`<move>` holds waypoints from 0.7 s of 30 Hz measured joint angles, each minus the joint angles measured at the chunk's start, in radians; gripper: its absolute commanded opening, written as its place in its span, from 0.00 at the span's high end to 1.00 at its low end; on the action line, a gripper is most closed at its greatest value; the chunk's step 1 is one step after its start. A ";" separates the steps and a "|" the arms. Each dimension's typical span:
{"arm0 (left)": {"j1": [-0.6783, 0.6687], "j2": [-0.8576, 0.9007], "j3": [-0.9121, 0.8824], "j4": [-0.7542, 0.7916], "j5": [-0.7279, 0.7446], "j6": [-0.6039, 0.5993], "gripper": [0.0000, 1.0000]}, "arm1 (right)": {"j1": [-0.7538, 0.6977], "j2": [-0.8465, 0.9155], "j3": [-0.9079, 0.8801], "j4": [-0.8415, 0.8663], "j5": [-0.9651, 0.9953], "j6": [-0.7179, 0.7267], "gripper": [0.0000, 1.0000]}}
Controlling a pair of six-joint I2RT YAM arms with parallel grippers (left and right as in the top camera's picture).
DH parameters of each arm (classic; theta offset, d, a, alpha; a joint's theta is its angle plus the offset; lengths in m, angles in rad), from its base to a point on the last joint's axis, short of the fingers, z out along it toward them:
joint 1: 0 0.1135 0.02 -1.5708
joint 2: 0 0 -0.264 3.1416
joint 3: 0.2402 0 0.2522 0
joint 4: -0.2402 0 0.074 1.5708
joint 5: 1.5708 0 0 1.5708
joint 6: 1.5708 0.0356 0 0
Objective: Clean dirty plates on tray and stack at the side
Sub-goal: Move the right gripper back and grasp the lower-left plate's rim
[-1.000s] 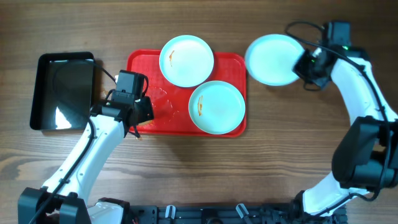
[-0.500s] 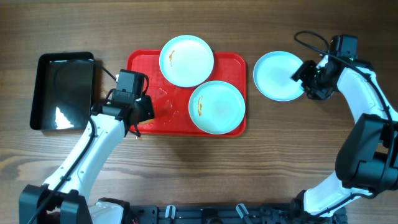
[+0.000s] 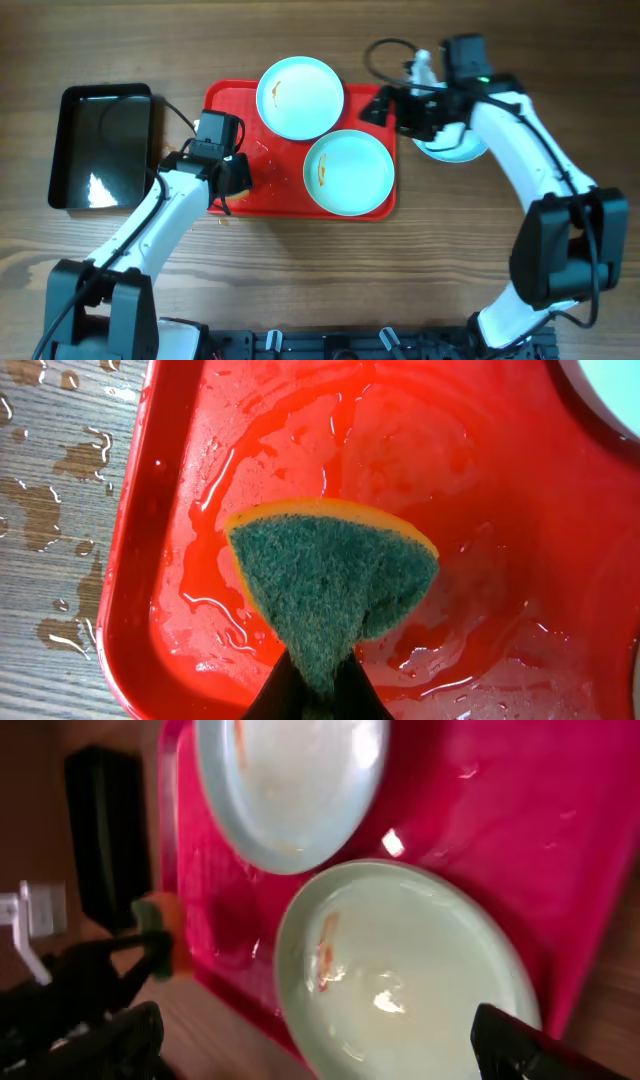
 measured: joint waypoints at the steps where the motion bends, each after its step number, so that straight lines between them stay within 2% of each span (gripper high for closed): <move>1: 0.000 0.001 0.000 0.006 0.000 0.000 0.96 | 0.040 0.000 0.042 -0.038 0.031 -0.001 0.01; 4: 0.000 0.001 0.000 0.026 0.000 0.000 0.96 | 0.132 0.000 0.166 -0.138 0.131 -0.002 0.00; 8: 0.000 0.001 0.000 0.042 0.001 0.000 0.96 | 0.171 0.002 0.272 -0.159 0.231 0.009 0.01; 13: 0.000 0.001 0.000 0.043 0.003 0.000 0.96 | 0.161 0.070 0.300 -0.090 0.306 0.047 0.01; 19: 0.000 0.001 0.000 0.047 0.003 0.000 0.96 | 0.166 0.259 0.296 0.061 0.319 0.111 0.01; 21: 0.000 0.001 0.000 0.047 0.003 0.000 0.96 | 0.172 0.304 0.295 0.124 0.324 0.131 0.04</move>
